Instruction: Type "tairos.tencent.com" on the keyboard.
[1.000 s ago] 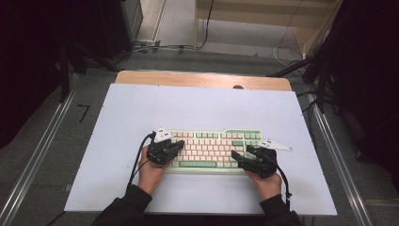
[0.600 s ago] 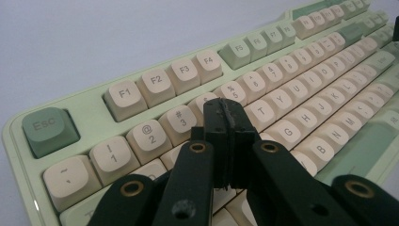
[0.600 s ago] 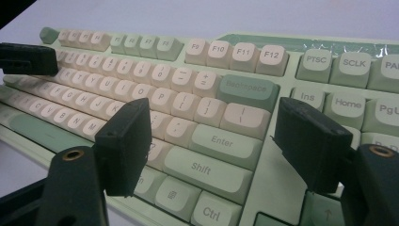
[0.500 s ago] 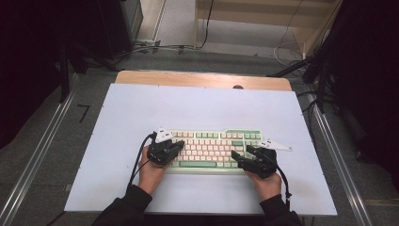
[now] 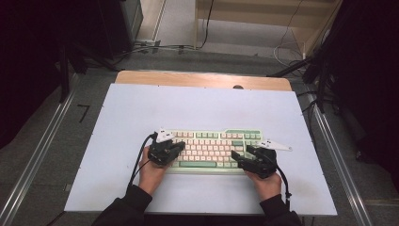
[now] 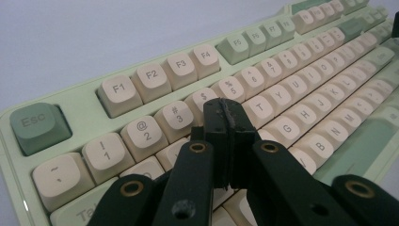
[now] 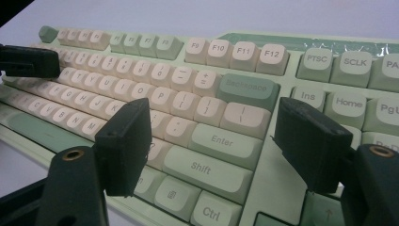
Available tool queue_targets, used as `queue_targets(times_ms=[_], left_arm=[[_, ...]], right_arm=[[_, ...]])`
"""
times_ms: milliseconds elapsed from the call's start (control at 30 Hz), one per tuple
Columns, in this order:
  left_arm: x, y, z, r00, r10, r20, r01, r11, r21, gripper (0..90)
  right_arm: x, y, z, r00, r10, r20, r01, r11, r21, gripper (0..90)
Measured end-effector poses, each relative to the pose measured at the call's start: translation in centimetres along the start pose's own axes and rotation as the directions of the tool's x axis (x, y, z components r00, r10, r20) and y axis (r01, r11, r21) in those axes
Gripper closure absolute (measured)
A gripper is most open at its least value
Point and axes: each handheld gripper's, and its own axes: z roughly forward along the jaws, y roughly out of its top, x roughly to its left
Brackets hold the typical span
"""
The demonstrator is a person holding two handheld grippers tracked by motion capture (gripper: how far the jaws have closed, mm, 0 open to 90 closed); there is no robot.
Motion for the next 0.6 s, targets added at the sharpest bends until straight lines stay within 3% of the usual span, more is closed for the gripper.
queue_targets(times_ms=[67, 133, 267, 333, 433, 600], left_arm=[[-0.1, 0.1, -0.3, 0.9999, -0.007, 0.013, 0.007, 0.9997, -0.024, 86.0], [-0.1, 0.2, -0.7, 0.9999, -0.014, 0.007, 0.015, 0.9984, -0.054, 76.5], [-0.2, 0.5, -1.5, 0.9993, -0.024, -0.03, 0.02, 0.9917, -0.127, 55.1], [-0.1, 0.5, -1.8, 0.998, -0.031, -0.055, 0.023, 0.9899, -0.14, 46.8], [0.0, 0.3, -2.0, 0.9957, -0.04, -0.083, 0.028, 0.9899, -0.139, 38.7], [0.3, -0.2, -2.5, 0.9931, -0.05, -0.107, 0.035, 0.9898, -0.138, 37.5]], right_arm=[[0.0, 0.0, 0.0, 1.0, -0.001, -0.001, 0.001, 1.0, -0.002, 26.3], [0.0, 0.0, 0.0, 1.0, 0.0, 0.0, 0.0, 1.0, -0.003, 26.3], [0.0, 0.0, 0.0, 1.0, 0.001, -0.002, -0.001, 1.0, -0.005, 27.5], [0.0, 0.1, 0.0, 1.0, -0.006, -0.003, 0.006, 1.0, -0.008, 29.6], [0.2, 0.1, 0.1, 0.9997, -0.02, -0.009, 0.02, 0.9997, -0.015, 36.7], [0.9, 0.3, 0.4, 0.9975, -0.061, -0.034, 0.06, 0.9978, -0.029, 57.0]])
